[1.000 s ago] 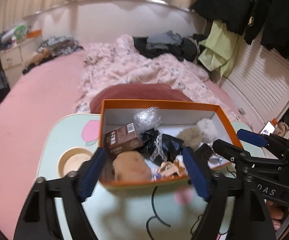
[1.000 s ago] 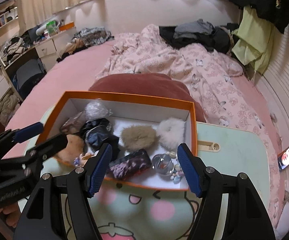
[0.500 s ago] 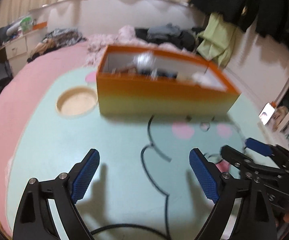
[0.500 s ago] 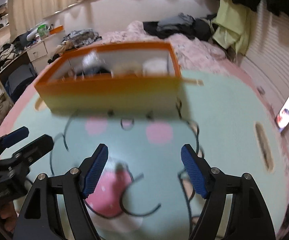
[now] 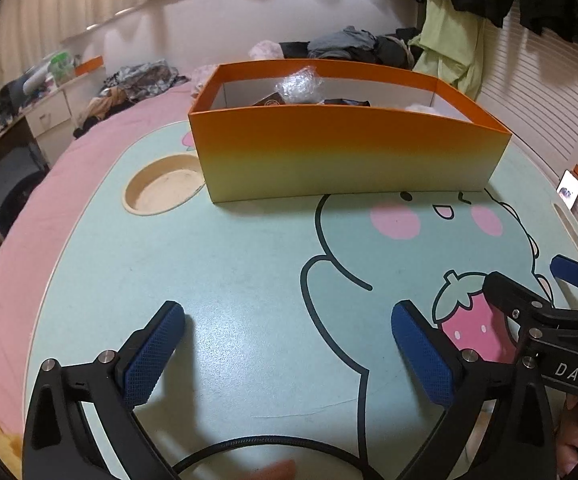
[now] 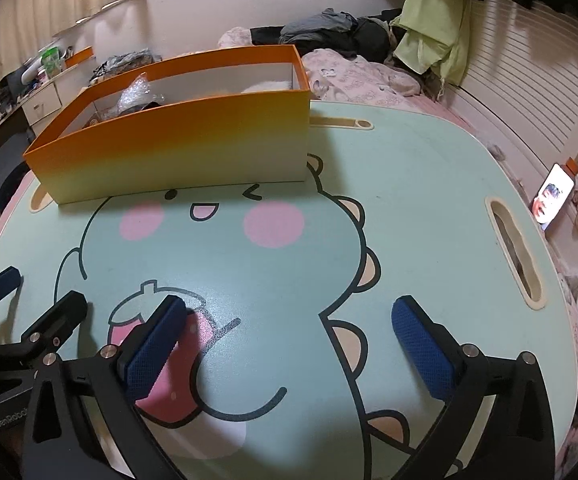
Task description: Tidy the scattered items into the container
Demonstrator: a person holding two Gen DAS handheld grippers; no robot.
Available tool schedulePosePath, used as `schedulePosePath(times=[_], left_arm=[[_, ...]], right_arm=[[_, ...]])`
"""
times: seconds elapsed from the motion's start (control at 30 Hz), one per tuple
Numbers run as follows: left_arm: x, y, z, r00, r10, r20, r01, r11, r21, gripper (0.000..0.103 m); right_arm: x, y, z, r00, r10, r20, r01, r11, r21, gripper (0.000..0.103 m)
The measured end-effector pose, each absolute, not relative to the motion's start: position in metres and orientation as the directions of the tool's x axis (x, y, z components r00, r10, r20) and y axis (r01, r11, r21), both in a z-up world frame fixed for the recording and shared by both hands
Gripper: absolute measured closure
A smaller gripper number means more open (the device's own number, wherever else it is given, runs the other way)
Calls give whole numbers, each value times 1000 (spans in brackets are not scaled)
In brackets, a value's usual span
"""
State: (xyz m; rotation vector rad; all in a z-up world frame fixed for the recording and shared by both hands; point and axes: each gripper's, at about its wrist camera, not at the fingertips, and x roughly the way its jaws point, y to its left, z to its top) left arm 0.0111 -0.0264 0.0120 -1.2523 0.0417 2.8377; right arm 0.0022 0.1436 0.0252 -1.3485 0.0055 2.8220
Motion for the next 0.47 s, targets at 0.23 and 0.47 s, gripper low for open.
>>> schedulePosePath(times=[0.23,0.47], left_arm=[[13,-27,10,-672,31,-740,-54,-999,7,1],[12,-26,10,-673,42,-738,-68,-998,6,1]], right_arm=[[6,144,24,-629,11,-777,-10,-1000,-5,1],[5,142,24,-630,10,-777,-7,-1000,-7,1]])
